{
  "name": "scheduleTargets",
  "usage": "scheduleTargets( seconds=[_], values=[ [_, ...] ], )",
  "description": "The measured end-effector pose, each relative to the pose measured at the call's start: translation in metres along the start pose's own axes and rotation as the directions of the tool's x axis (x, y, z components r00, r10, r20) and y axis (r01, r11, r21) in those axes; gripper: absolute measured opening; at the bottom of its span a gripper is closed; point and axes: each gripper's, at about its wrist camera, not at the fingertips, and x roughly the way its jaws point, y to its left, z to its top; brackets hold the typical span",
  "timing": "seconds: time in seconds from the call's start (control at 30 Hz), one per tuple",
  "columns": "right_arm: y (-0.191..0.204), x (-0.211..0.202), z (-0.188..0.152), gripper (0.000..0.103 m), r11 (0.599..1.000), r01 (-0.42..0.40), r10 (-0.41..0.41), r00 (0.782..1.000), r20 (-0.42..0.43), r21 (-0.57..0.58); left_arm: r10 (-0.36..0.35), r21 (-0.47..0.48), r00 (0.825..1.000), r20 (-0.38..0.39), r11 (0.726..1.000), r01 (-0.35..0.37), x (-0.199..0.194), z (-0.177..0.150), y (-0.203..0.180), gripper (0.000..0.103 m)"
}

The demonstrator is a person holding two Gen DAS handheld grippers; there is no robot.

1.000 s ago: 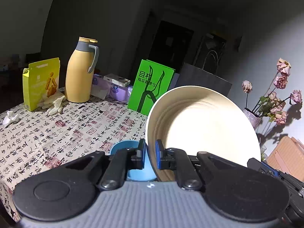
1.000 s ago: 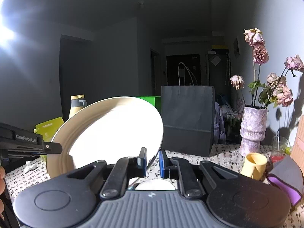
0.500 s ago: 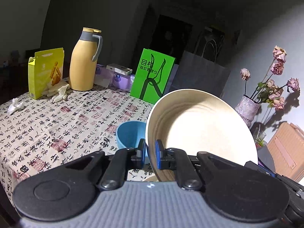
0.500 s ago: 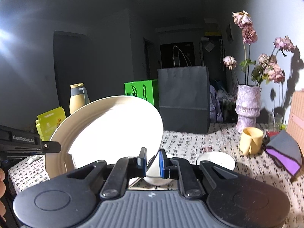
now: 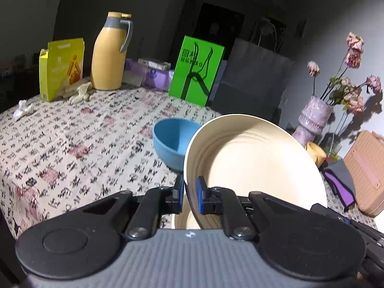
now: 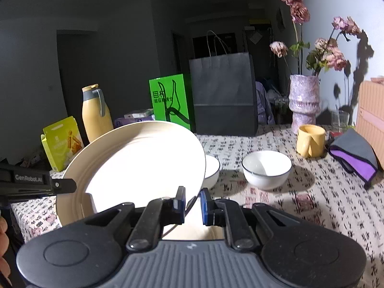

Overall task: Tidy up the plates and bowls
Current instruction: 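Carry the cream plate back over the bowls toward the plate stack, then lower the cream plate onto the stack and open both tools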

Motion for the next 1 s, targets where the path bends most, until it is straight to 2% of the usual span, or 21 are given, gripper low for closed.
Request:
scheduleTargets(
  seconds=[0.3, 0.67, 1.0],
  values=[
    [-0.012, 0.005, -0.024, 0.013, 1.0, 0.017, -0.016, 0.998, -0.061, 0.019, 0.004, 0.017, 0.997, -0.071, 1.0, -0.002, 0.019, -0.025, -0.001, 0.011],
    [-0.02, 0.025, -0.047, 0.013, 0.999, 0.034, -0.028, 0.989, -0.143, 0.04, 0.052, 0.055, 0.99, -0.134, 0.998, -0.045, 0.044, -0.042, -0.002, 0.011],
    [-0.019, 0.041, -0.052, 0.012, 0.998, 0.058, -0.053, 0.984, -0.171, 0.029, 0.092, 0.107, 0.987, -0.134, 0.991, -0.078, 0.059, -0.048, -0.009, 0.011]
  ],
)
